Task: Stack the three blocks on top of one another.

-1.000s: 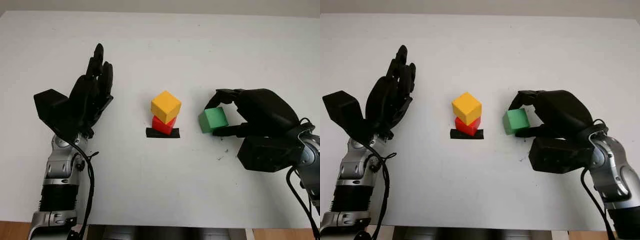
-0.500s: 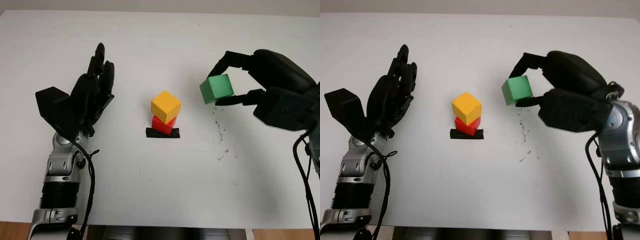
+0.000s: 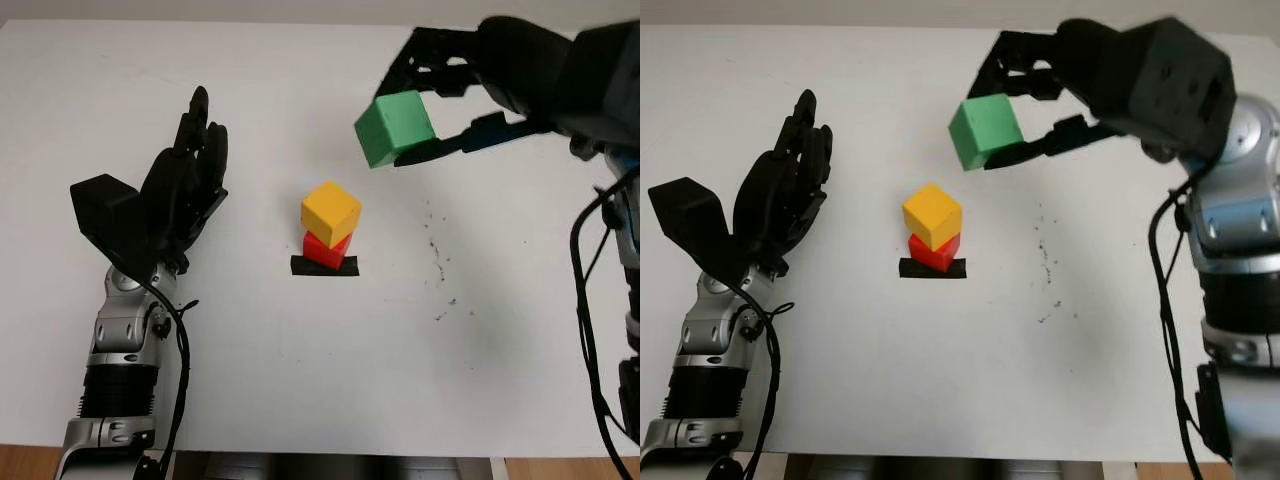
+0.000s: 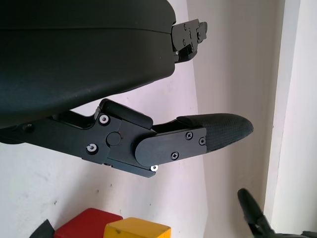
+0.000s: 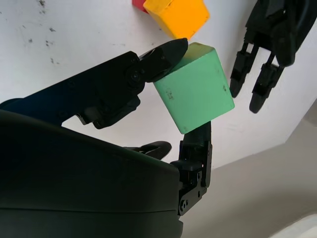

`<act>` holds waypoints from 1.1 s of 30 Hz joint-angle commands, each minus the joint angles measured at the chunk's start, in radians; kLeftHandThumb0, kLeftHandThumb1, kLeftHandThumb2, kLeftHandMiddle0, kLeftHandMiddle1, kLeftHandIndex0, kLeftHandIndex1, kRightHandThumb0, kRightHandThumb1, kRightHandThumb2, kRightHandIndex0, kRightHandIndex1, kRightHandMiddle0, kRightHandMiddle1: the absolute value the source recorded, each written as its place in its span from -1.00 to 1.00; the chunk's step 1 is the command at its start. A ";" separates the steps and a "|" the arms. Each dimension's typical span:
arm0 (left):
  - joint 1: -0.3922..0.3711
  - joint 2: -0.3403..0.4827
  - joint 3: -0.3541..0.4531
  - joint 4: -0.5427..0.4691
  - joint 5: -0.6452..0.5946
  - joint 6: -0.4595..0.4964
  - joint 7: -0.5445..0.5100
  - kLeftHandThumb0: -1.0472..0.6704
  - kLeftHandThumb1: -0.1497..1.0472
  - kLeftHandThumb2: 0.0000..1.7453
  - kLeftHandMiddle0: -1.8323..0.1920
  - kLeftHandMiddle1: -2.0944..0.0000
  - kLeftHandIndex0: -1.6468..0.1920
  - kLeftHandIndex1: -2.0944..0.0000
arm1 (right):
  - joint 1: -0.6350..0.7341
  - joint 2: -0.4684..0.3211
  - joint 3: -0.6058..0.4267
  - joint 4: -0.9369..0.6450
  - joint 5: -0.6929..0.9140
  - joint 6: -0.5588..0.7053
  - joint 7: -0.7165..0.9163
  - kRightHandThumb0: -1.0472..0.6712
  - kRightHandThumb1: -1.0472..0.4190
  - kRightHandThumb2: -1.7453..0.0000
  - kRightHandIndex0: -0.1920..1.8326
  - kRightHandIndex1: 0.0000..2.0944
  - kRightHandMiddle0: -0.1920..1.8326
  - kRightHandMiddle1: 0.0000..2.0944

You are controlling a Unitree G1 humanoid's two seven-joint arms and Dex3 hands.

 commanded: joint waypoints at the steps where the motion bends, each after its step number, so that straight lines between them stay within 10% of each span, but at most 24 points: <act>1: 0.011 -0.001 0.000 -0.020 0.007 -0.013 0.007 -0.69 1.00 -0.29 1.00 0.97 0.99 0.98 | -0.076 -0.005 0.028 0.038 -0.002 -0.001 0.034 -0.30 -0.82 0.94 -0.39 -0.95 -0.42 0.53; 33: 0.026 -0.016 0.004 -0.011 0.001 -0.046 0.011 -0.71 1.00 -0.28 1.00 0.96 1.00 0.96 | -0.149 0.110 0.125 0.328 0.030 -0.143 0.216 -0.36 -0.86 0.93 -0.44 -0.97 -0.43 0.54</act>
